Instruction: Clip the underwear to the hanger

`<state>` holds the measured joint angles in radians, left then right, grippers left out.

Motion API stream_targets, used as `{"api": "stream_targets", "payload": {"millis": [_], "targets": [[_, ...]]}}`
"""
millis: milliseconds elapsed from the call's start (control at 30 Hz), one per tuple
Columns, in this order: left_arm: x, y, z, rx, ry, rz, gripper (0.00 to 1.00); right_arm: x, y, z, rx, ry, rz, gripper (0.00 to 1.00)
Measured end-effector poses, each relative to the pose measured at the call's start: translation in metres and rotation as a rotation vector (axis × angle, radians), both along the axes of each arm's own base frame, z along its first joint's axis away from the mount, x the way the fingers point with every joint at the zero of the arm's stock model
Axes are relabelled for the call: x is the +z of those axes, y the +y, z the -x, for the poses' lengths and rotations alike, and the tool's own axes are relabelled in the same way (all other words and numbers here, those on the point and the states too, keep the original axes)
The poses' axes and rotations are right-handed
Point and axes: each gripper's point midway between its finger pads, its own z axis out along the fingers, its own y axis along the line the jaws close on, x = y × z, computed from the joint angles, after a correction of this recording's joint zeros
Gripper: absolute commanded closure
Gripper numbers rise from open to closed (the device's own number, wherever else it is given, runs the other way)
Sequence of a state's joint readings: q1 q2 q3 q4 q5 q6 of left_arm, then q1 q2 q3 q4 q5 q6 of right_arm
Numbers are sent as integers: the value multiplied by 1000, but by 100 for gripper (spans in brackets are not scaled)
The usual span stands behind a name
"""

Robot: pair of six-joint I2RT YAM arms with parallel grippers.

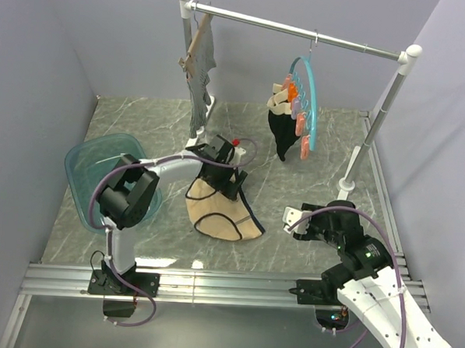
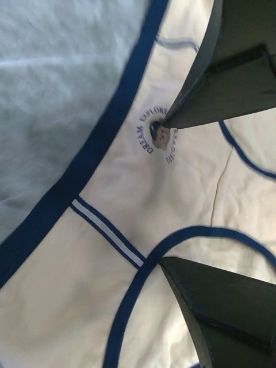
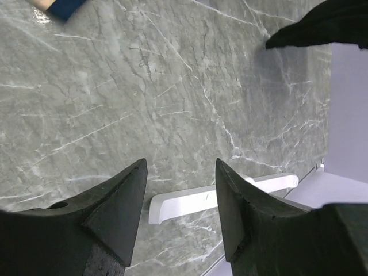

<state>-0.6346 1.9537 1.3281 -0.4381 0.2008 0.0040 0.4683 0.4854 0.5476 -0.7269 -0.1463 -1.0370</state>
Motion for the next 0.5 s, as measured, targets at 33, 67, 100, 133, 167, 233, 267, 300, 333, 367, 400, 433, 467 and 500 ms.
{"api": "stream_targets", "payload": {"millis": [33,67,100,133,167,233,267,300,333,367,400,433,467,500], "targets": [[1,-1,7,50,23,12,1,0,0,0,-2,1,-1,41],[2,-4,14,81,44,21,1,0,0,0,-5,2,-3,41],[4,-12,25,118,74,34,1,0,0,0,-7,4,-5,41],[6,-20,33,142,98,47,1,0,0,0,-9,5,-7,41],[8,-32,44,164,123,59,1,0,0,0,-12,8,-10,41],[13,-48,61,186,149,78,1,-1,0,0,-16,14,-14,41],[17,-55,69,193,157,87,1,-2,0,1,-17,18,-16,41],[23,-61,76,196,159,99,1,-2,1,1,-18,23,-18,41],[31,-64,78,201,151,115,1,-3,1,1,-18,30,-20,41],[41,-66,78,208,139,133,1,-3,2,1,-17,35,-26,41],[52,-65,76,218,120,152,1,-3,3,2,-18,39,-36,41],[65,-63,71,224,91,180,1,-3,5,3,-18,41,-49,41],[79,-61,67,224,63,210,1,-1,6,4,-17,41,-62,41],[90,-59,63,217,32,236,1,1,7,5,-16,37,-79,40]]}}
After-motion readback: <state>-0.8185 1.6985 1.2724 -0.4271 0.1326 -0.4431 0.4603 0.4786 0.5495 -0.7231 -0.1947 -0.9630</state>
